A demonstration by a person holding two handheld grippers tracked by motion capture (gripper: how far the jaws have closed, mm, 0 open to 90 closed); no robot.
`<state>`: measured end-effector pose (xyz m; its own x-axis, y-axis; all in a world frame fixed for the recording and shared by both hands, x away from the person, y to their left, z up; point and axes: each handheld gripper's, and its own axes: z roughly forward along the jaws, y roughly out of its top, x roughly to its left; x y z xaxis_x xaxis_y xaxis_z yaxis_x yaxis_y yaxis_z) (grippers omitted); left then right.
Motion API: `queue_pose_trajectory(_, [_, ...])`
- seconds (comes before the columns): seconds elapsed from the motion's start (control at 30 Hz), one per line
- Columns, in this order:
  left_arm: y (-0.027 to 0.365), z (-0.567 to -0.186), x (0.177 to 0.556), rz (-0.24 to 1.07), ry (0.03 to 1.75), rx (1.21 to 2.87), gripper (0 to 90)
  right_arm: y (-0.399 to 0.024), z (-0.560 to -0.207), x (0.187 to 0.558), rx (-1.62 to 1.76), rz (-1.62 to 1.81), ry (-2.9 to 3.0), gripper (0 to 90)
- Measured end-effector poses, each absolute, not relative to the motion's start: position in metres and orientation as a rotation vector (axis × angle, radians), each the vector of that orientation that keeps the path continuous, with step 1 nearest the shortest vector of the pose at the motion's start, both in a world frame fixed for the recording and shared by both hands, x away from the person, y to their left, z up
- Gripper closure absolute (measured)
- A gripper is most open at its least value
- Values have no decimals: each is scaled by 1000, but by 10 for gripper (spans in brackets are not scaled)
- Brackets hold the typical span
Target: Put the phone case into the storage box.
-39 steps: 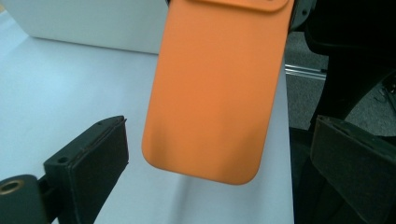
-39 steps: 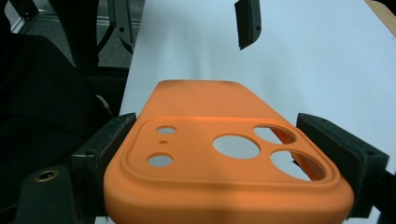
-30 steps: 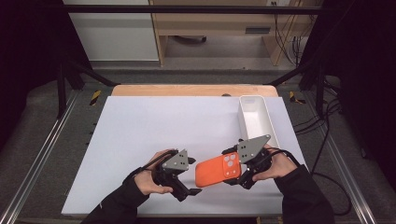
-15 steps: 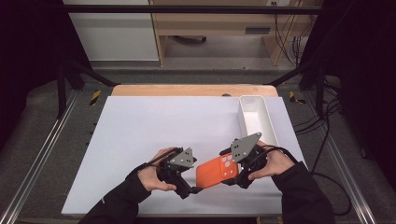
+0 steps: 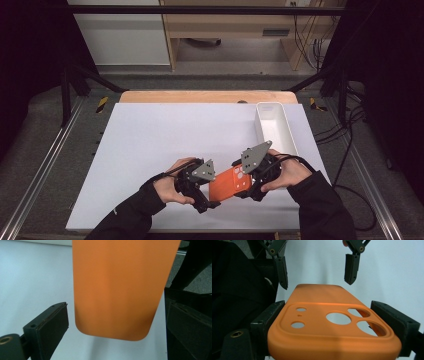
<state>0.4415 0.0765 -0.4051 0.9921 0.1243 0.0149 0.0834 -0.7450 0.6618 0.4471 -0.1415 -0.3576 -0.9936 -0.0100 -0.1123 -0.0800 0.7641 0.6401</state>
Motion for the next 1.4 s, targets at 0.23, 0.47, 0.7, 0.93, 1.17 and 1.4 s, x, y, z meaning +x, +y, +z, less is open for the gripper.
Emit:
queue_pose_trajectory(0.23, [71,-407,446,77,163,2445,34,-134,-356,448,-80,989,2869,156])
queue_pose_trajectory(0.47, [64,-410,450,89,154,2494,38,-128,-354,449,-82,931,2879,156])
queue_pose_trajectory(0.7, [58,-413,451,99,146,2525,57,-123,-354,450,-85,895,2886,156])
queue_pose_trajectory(0.93, [53,-413,451,105,150,2541,57,-121,-357,450,-93,864,2895,156])
queue_pose_trajectory(1.17, [48,-415,452,101,171,2562,70,-119,-358,450,-107,853,2894,156])
queue_pose_trajectory(1.4, [45,-416,451,100,158,2575,83,-118,-359,450,-120,849,2899,156])
